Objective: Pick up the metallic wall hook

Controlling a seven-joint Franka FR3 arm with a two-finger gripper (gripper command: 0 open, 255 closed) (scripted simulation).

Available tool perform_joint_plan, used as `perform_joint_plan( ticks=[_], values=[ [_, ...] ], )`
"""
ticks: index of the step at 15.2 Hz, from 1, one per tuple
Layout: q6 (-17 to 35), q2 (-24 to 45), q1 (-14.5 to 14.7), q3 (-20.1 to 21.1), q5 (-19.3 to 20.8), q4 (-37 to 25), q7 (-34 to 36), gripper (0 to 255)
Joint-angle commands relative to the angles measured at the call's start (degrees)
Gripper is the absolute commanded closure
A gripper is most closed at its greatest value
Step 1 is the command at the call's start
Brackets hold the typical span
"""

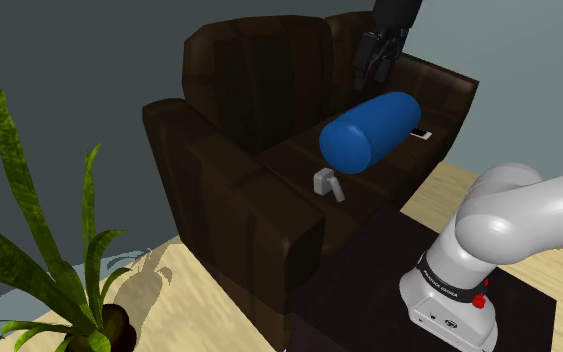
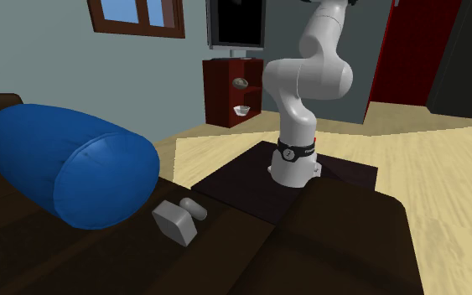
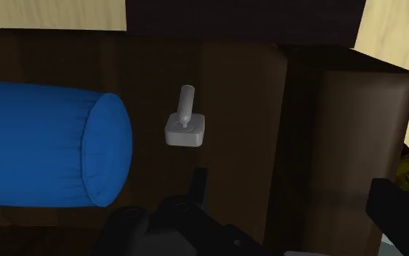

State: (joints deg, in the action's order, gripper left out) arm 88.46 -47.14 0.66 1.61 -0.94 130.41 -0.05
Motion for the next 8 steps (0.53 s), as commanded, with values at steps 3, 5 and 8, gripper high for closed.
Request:
perform_joint_plan(
  ticks=[3,5,8],
  values=[
    [4.1,-1.3,-0.2,-0.8,0.5,4.7,-0.9,0],
    [8.3,-2.3,-0.5,-1.7,1.0,9.1,-1.9,0],
    [14.9,-3.0,-1.0,-3.1,1.7,15.3,-3.3,0]
  ],
)
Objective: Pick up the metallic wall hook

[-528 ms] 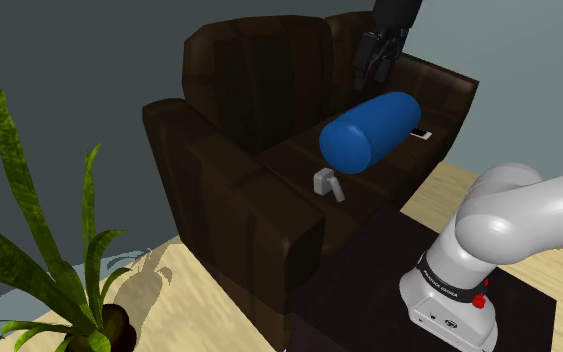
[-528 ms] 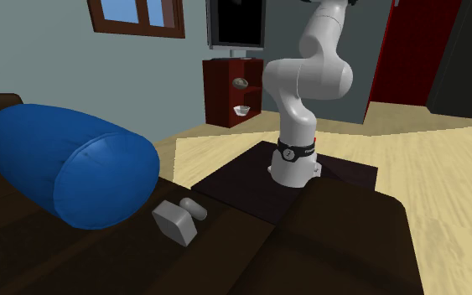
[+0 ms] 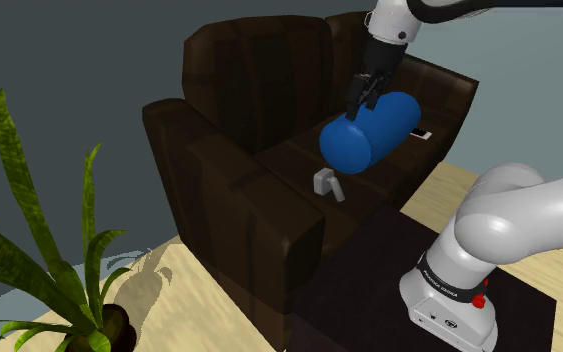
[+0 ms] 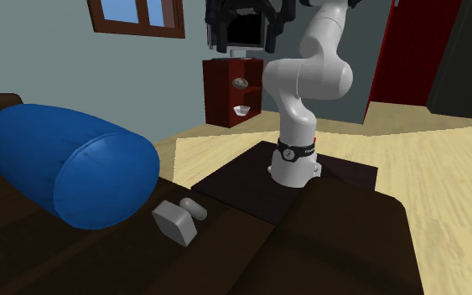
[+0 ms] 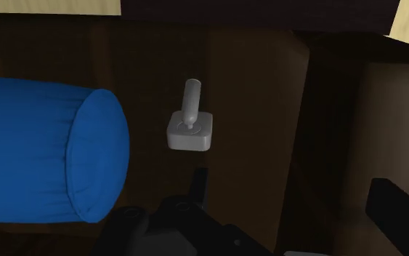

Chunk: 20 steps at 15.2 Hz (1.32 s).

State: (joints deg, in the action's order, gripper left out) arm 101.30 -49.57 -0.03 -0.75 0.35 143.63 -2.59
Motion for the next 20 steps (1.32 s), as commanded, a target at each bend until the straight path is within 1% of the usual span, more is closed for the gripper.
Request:
perform_joint_plan(
  ticks=[1,6,11,16,18,20],
  values=[
    [4.3,-0.6,-0.5,-1.2,0.7,4.0,-1.3,0],
    [16.4,1.2,-1.6,-3.9,2.1,12.5,-3.8,0],
    [30.3,6.9,-2.6,-7.1,3.5,18.9,-6.6,0],
    [46.0,17.2,-2.7,-11.0,3.9,22.5,-10.2,0],
    [52.6,22.6,-2.0,-13.1,3.3,23.0,-12.2,0],
    [59.2,28.5,-0.2,-15.8,1.6,22.9,-14.8,0]
  ],
)
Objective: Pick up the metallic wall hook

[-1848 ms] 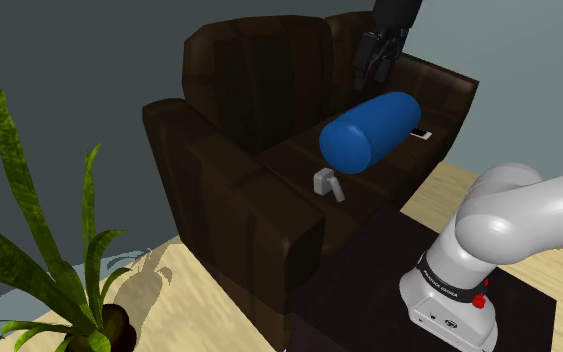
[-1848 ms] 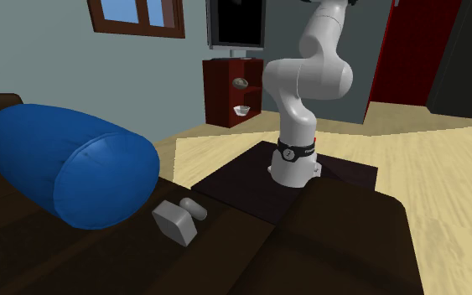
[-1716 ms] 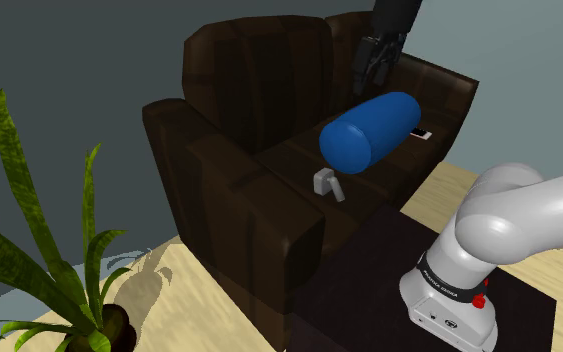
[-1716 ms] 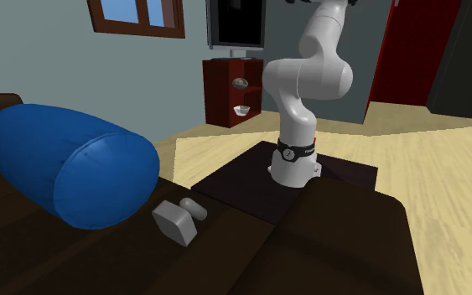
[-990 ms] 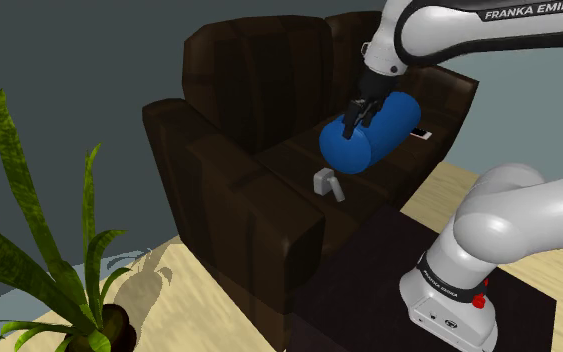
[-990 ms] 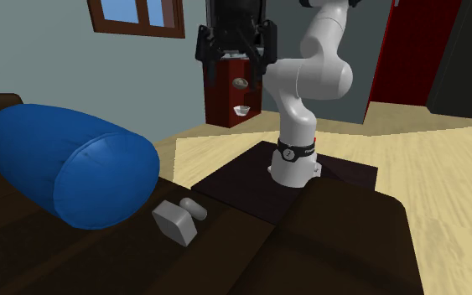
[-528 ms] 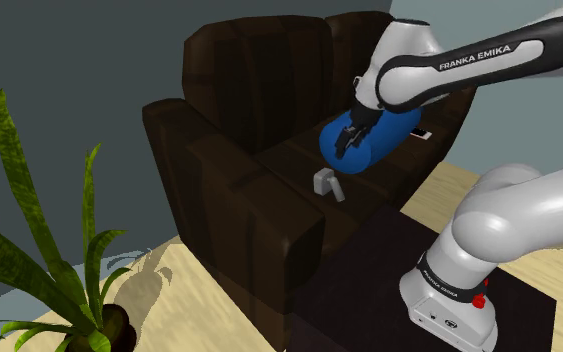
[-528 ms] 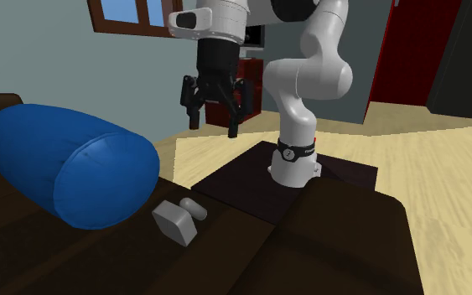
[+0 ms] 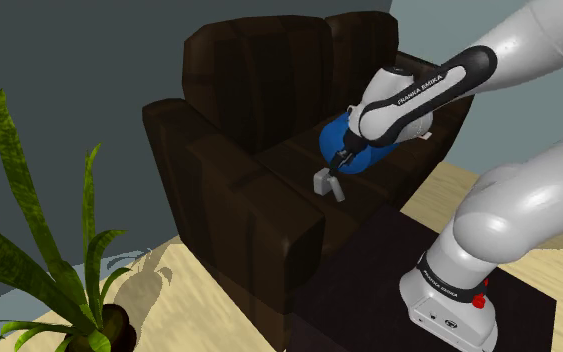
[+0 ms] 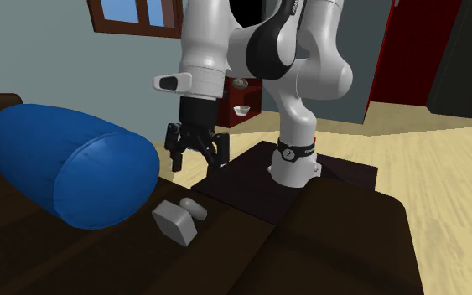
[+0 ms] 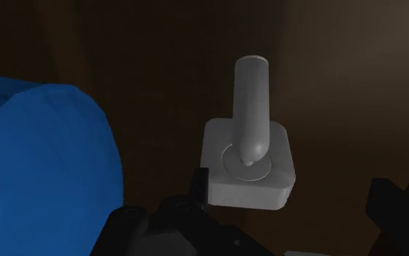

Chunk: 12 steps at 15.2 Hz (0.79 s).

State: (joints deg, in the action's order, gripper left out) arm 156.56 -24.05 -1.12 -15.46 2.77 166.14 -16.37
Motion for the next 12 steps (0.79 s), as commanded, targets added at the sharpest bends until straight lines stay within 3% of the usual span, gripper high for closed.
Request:
perform_joint_plan(
  ticks=[1,3,7,11,12],
  values=[
    [7.2,6.1,2.5,-2.9,-2.4,0.1,-2.9,0],
    [12.1,11.1,6.7,-6.9,-6.8,-0.6,-7.2,0],
    [16.5,15.6,13.5,-11.9,-14.3,-0.6,-12.9,0],
    [19.7,20.1,27.3,-21.7,-31.1,-1.8,-25.7,0],
    [19.7,20.1,27.2,-21.5,-31.2,-1.8,-25.8,0]
  ],
)
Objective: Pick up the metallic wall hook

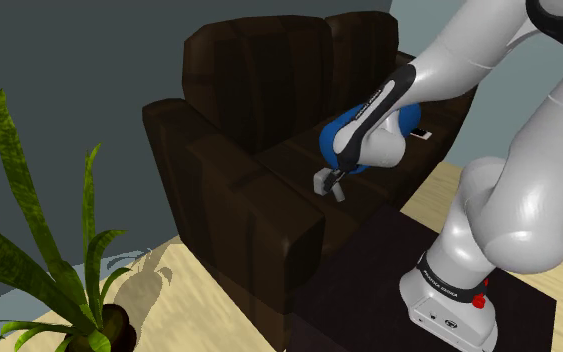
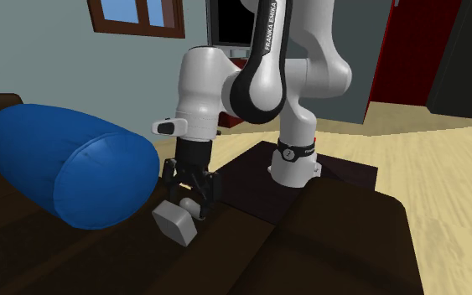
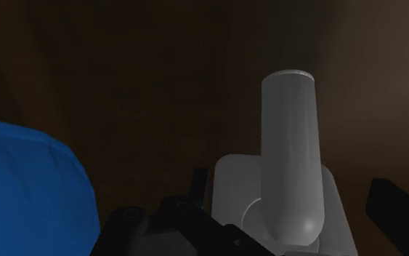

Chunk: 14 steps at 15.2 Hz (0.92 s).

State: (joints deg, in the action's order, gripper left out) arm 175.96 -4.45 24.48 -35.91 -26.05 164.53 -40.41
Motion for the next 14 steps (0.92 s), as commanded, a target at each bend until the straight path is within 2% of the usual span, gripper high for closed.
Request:
perform_joint_plan(
  ticks=[1,10,11,12,14],
  values=[
    [0.3,0.4,1.4,-0.9,-2.1,-0.2,-1.5,255],
    [0.2,0.5,1.6,-1.0,-2.4,-0.2,-1.7,255],
    [-0.4,-1.0,-2.6,1.5,4.9,0.4,3.8,255],
    [-1.3,-2.2,-6.6,4.2,9.9,0.8,7.6,255],
    [-3.3,-4.6,-12.5,8.5,16.3,1.1,12.4,255]
  ],
)
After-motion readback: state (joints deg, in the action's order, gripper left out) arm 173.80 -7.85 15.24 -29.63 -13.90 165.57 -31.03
